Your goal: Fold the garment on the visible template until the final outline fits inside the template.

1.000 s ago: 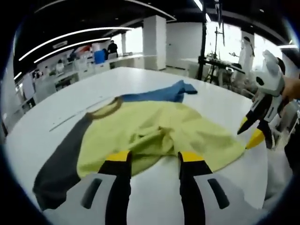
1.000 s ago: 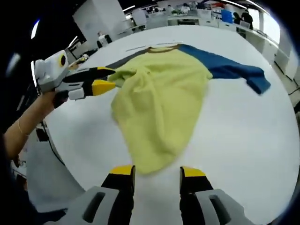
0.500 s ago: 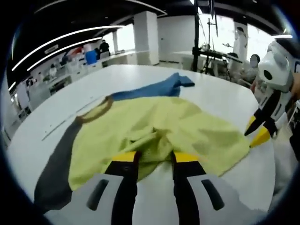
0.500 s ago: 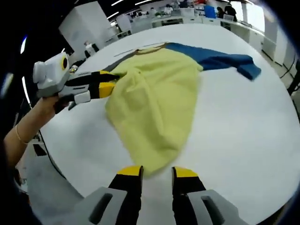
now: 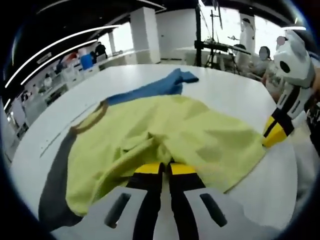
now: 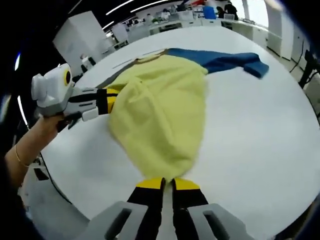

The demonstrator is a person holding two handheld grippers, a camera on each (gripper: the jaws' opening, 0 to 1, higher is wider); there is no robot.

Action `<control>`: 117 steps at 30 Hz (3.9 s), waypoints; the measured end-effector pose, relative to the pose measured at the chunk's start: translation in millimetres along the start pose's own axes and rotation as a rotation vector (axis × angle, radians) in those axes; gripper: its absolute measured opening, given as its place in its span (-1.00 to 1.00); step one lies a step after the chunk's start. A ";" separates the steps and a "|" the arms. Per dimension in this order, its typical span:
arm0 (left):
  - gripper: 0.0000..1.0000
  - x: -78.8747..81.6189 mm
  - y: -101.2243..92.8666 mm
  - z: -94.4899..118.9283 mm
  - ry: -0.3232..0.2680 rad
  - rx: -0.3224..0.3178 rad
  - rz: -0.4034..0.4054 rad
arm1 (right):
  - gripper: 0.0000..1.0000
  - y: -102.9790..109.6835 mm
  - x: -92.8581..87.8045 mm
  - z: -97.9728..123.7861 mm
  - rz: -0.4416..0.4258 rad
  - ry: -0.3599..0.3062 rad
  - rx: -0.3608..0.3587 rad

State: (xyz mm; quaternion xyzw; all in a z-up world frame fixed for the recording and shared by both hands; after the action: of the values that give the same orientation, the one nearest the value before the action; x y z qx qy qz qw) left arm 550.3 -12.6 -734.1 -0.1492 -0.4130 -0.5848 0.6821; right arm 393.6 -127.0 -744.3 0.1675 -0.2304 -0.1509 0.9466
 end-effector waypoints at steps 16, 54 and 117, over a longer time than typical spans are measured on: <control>-1.00 -0.3 8.0 31.4 0.003 0.065 0.251 | -1.00 5.9 14.6 14.1 0.082 -0.059 0.035; -1.00 -45.6 -29.8 175.7 0.065 0.260 0.463 | -1.00 -48.5 17.0 55.0 0.219 -0.024 0.013; -0.14 -103.1 -101.1 201.5 0.153 0.295 0.610 | -0.36 -76.2 8.4 62.1 0.205 -0.037 0.058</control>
State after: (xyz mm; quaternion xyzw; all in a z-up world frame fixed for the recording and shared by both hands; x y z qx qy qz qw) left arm 381.4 167.9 -714.7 -0.1214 -0.3768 -0.2975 0.8688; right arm 354.5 -214.0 -718.5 0.1675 -0.2681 -0.0497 0.9474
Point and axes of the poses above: the point that each gripper's makers call its tool centre point, and the gripper's own axes: z roughly backward along the fingers, y roughly to its left, x roughly out of its top, the point moved 4 cm from there along z, roughly backward along the fingers, and after that the axes turned 14 degrees about -z, right-handed, at the moved point
